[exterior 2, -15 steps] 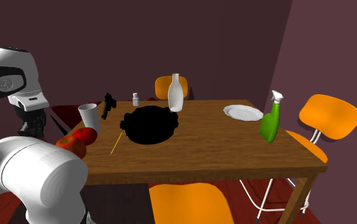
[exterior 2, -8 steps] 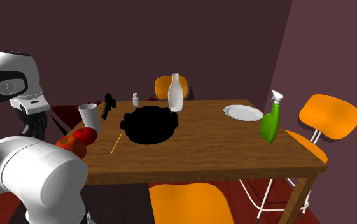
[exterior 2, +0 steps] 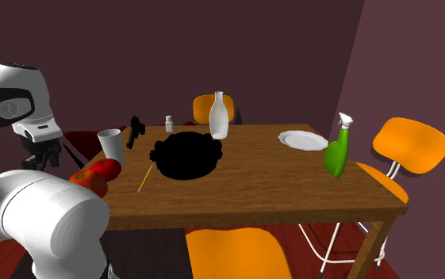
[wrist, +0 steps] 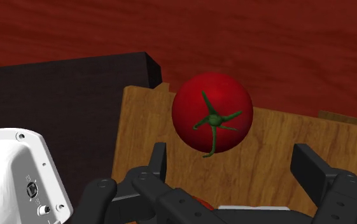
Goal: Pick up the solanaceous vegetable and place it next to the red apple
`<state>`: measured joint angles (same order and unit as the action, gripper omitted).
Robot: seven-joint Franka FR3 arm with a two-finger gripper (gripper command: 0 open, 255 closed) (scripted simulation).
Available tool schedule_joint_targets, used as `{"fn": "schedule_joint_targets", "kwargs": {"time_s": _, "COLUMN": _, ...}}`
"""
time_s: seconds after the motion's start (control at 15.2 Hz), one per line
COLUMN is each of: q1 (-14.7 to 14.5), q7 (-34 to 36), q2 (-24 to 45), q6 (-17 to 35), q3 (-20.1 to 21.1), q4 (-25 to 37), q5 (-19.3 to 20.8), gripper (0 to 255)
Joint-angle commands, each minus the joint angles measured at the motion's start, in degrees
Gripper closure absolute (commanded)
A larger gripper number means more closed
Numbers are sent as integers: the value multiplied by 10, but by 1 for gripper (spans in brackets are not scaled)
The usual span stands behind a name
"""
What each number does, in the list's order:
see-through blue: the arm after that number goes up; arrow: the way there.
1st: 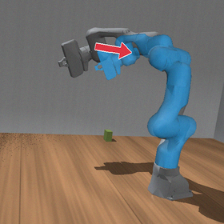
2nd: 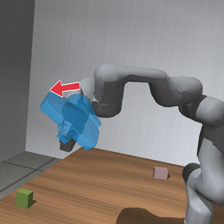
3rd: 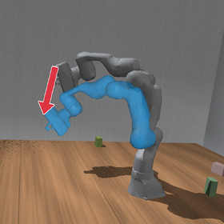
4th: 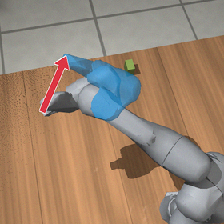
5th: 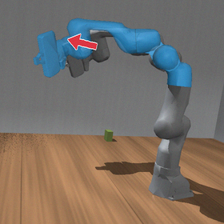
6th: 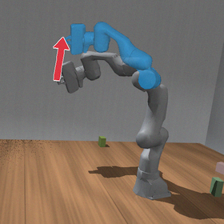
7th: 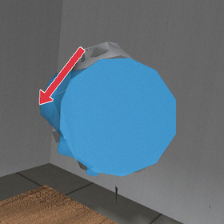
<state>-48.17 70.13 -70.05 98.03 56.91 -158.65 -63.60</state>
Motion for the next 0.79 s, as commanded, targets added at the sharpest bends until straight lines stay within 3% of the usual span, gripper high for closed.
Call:
{"fn": "schedule_joint_targets", "kwargs": {"time_s": 0.0, "q1": 1, "q7": 3, "q2": -4, "q6": -15, "q3": -22, "q4": 8, "q5": 20, "gripper": 0}}
{"fn": "schedule_joint_targets", "kwargs": {"time_s": 0.2, "q1": 9, "q7": 9, "q2": -9, "q6": -55, "q3": -78, "q4": 36, "q5": 71, "gripper": 0}}
{"fn": "schedule_joint_targets", "kwargs": {"time_s": 0.73, "q1": 9, "q7": 8, "q2": -9, "q6": -55, "q3": -78, "q4": 36, "q5": 70, "gripper": 0}}
